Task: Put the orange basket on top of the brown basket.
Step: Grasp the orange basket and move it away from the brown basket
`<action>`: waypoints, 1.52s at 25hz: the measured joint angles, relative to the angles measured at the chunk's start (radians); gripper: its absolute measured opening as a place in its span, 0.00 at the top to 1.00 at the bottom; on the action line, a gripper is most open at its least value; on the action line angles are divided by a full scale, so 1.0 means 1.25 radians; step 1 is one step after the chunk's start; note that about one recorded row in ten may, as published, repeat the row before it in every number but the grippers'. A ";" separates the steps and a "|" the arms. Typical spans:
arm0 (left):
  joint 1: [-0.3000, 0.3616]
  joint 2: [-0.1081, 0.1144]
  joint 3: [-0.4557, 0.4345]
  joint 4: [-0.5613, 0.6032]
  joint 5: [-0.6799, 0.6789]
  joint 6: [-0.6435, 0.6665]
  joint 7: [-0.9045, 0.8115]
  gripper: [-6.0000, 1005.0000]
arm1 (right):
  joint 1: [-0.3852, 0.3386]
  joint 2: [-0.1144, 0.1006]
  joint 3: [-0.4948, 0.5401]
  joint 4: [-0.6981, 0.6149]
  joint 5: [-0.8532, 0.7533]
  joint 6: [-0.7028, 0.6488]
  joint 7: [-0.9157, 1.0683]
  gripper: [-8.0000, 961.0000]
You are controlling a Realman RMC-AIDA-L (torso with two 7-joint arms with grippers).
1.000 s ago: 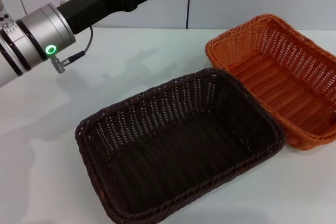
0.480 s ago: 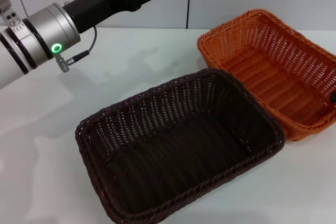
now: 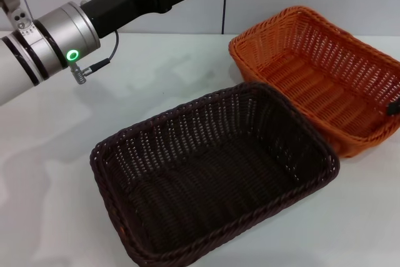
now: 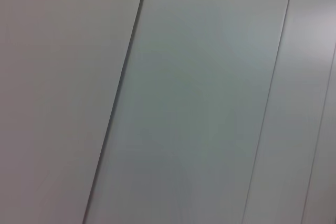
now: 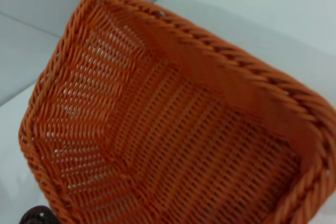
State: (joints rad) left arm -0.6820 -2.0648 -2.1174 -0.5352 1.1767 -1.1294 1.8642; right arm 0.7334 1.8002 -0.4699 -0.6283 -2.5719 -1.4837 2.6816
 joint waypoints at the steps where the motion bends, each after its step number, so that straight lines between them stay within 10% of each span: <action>1: 0.000 0.000 0.000 0.000 0.000 0.000 0.000 0.14 | 0.000 0.000 0.000 0.000 0.000 0.000 0.000 0.47; 38: -0.002 0.000 0.007 0.013 -0.006 -0.002 0.011 0.14 | -0.053 -0.003 -0.002 -0.008 0.009 0.115 -0.025 0.76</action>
State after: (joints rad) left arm -0.6847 -2.0646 -2.1092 -0.5184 1.1689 -1.1316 1.8776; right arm 0.6668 1.7963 -0.4727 -0.6380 -2.5604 -1.3393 2.6507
